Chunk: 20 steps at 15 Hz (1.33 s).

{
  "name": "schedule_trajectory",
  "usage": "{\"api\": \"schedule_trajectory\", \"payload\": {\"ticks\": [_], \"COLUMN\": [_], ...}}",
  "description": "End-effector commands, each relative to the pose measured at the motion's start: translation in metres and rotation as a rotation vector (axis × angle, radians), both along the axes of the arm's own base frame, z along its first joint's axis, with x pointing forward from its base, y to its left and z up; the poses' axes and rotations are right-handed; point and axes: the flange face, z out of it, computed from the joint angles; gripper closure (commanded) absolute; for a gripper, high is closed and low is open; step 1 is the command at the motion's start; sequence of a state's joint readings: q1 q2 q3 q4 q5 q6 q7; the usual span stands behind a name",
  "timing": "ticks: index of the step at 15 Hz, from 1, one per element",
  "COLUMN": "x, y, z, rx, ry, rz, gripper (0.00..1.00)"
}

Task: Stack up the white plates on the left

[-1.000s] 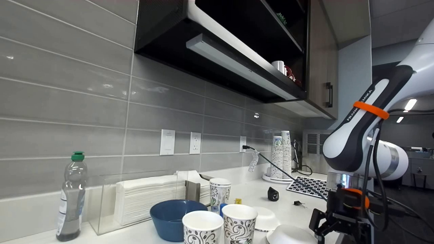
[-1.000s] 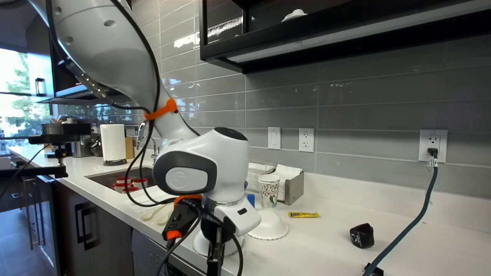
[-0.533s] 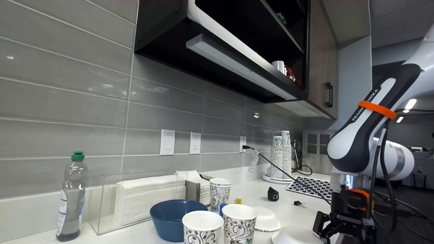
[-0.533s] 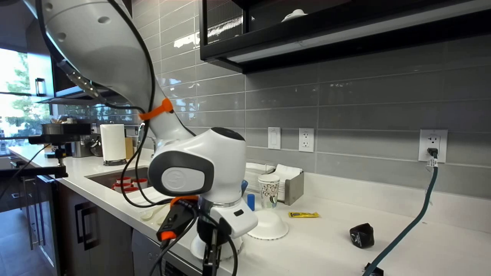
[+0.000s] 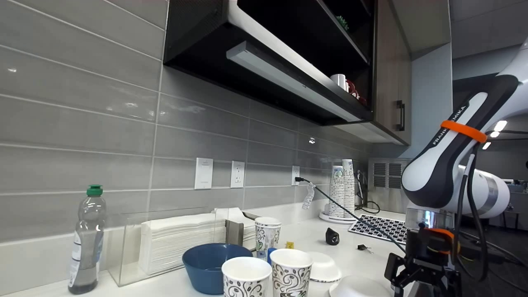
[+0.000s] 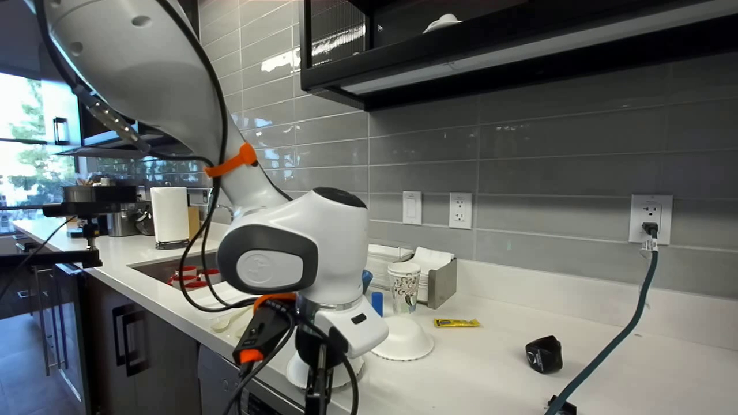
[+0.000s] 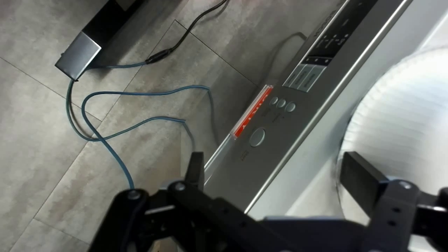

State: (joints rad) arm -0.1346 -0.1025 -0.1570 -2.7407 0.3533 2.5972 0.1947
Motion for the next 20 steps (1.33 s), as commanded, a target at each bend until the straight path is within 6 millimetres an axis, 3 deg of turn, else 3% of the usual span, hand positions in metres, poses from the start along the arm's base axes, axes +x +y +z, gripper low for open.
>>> {"api": "schedule_trajectory", "payload": {"ticks": [1,20], "x": [-0.002,-0.009], "y": [-0.006,-0.007], "z": [0.004,-0.011], "rx": [0.018,0.116], "ry": [-0.03,-0.073], "rz": [0.004,0.012], "gripper": [0.0,0.03]}}
